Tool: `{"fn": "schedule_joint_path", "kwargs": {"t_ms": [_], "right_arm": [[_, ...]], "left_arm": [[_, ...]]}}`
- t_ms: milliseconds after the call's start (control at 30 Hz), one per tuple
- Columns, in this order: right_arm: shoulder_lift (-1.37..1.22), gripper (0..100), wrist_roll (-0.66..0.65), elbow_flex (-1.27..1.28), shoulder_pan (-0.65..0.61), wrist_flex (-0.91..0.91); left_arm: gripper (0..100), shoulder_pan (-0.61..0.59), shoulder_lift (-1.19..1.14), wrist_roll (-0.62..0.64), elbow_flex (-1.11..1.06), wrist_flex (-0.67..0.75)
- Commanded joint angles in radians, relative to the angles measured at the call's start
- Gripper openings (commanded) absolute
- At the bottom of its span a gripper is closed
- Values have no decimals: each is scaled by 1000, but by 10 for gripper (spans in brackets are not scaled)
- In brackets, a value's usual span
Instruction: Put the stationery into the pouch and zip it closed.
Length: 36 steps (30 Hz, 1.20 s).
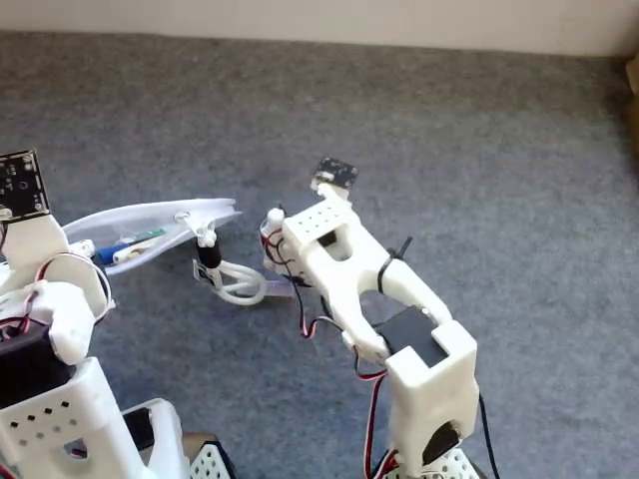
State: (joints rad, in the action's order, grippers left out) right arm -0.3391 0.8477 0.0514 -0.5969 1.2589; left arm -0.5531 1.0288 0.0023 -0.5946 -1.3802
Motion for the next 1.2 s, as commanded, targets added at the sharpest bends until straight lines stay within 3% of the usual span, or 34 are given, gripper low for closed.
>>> {"fn": "schedule_joint_path", "kwargs": {"t_ms": [0, 167, 333, 600, 833, 1167], "right_arm": [[8, 5, -75, -122, 35, 104], [8, 9, -279, -213, 45, 197], [10, 9, -582, -315, 39, 306], [10, 6, -931, -372, -10, 435], [8, 6, -1086, -371, -82, 384], [4, 12, -1189, -369, -151, 291]], "left_arm": [[9, -25, 7, 0, -2, 11], [9, -25, 7, 0, -2, 11], [10, -30, 7, 0, -1, 17], [11, -163, 5, -2, 5, 60], [11, -254, 1, -63, 5, 83], [11, -337, -1, -98, -1, 86]]}}
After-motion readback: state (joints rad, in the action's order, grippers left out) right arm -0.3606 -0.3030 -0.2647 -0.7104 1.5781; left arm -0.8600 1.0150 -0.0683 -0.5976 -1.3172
